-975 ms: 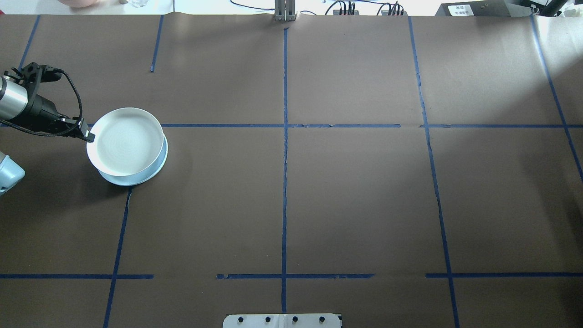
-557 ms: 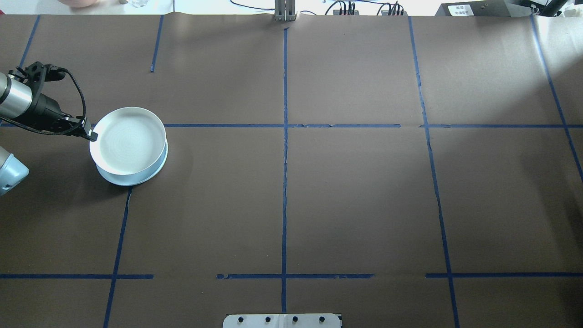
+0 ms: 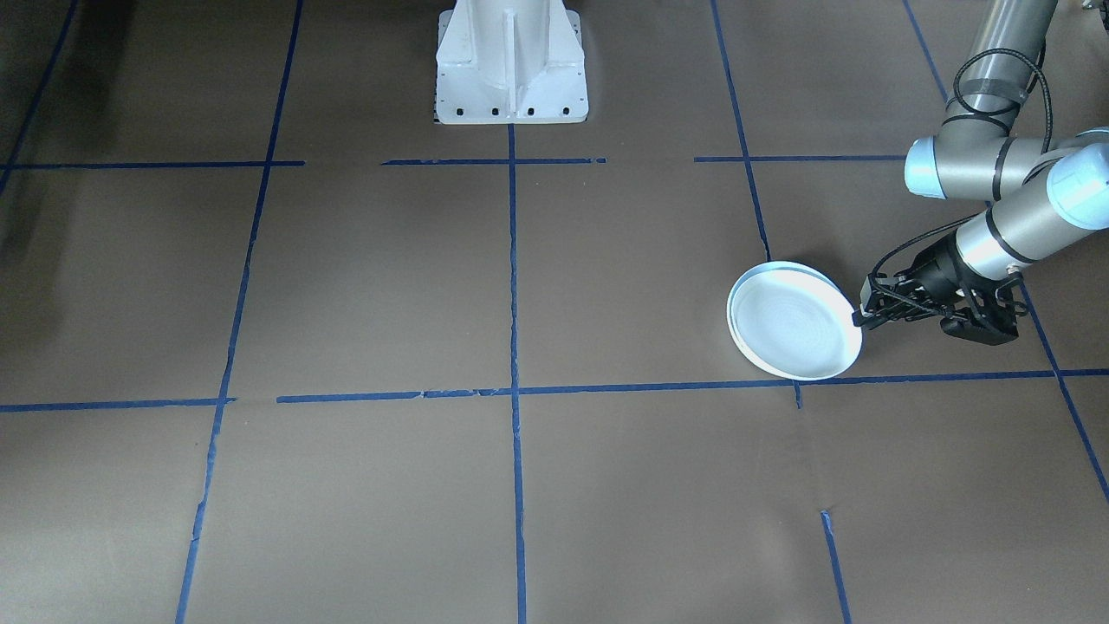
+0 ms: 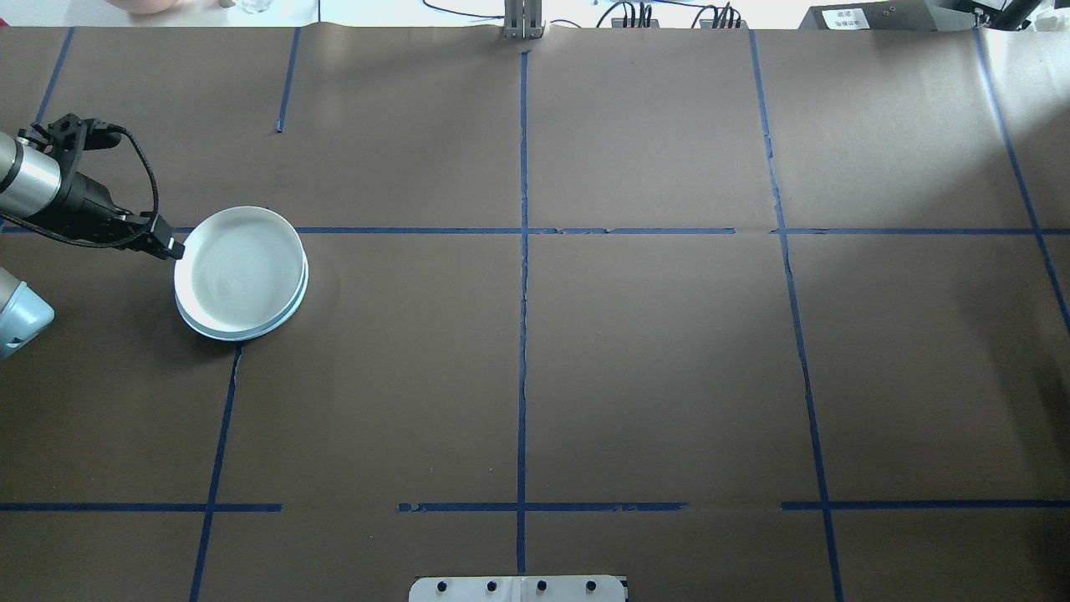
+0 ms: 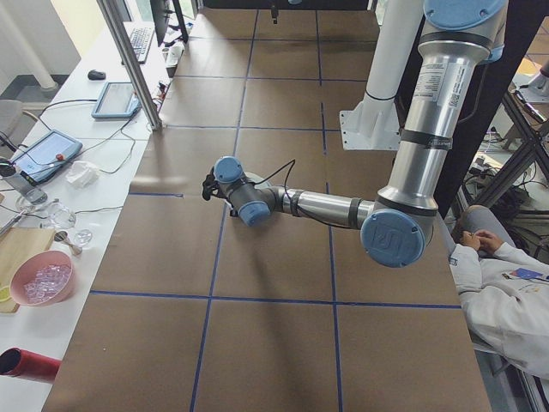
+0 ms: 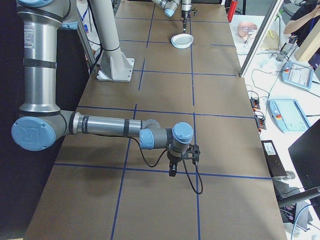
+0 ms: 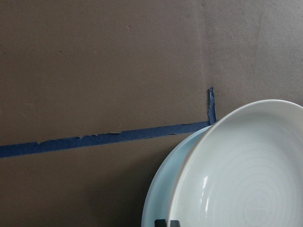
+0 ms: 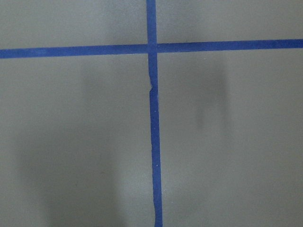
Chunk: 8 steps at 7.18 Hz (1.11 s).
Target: Stack plate in center
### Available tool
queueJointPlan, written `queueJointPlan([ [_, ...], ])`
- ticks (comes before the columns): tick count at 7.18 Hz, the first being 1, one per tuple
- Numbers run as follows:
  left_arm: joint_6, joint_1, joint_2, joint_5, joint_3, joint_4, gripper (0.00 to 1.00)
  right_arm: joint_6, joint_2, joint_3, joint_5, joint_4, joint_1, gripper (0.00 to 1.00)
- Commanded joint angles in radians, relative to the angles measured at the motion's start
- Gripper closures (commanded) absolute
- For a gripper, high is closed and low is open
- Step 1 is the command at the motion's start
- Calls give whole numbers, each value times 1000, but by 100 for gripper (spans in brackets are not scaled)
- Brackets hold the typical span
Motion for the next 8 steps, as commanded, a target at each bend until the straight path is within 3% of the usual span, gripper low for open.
queueJointPlan([
  [1,3,0,1,1,-1,-1,28,0,0,0,0,0,0,0],
  [2,6,-6,1,1,-1,-1,0,0,0,0,0,0,0,0],
  [4,42,-72,7,3,-6,0,0,0,0,0,0,0,0,0],
  [8,585,-398,109,10,-21,372,0,0,0,0,0,0,0,0],
])
